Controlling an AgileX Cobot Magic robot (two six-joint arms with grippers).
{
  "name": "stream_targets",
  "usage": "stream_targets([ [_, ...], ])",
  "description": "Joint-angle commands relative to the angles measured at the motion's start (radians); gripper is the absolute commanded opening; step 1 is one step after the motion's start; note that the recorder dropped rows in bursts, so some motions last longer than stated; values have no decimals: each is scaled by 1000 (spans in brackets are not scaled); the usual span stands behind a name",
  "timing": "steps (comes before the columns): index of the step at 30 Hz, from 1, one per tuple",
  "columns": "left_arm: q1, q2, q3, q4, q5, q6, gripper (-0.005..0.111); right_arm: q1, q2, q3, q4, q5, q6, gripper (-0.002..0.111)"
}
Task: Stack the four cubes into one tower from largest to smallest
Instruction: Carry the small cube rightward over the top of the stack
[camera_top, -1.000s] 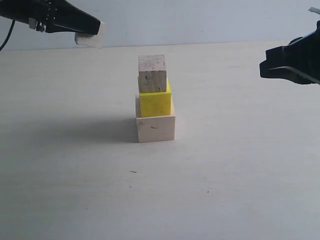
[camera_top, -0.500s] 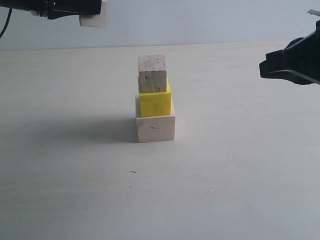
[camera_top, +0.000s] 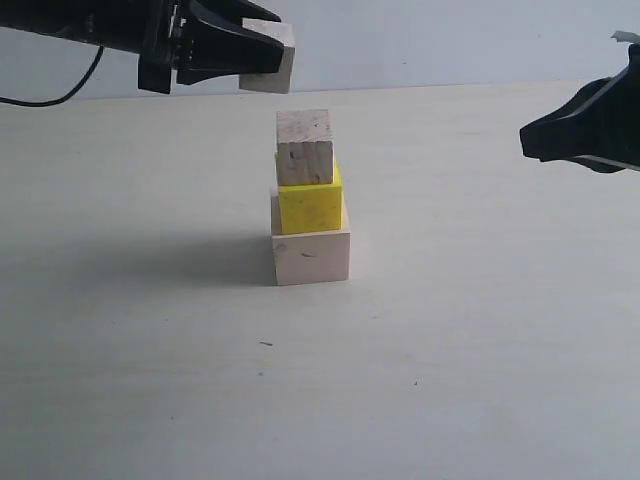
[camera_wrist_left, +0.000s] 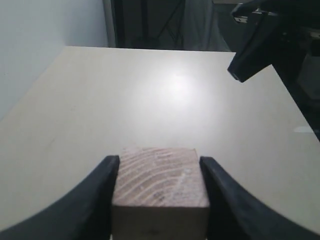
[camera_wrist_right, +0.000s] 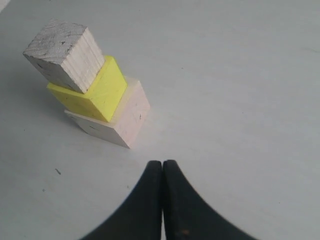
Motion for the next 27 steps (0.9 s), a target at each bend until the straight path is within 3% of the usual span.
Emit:
stream_targets([
  [1,-2,8,2,-97,1,57,0,-3,-4,4,-10,-4,-11,0],
  [27,-39,42,88,-227,1,185,0,-3,-2,4,-7,-8,-19,0],
])
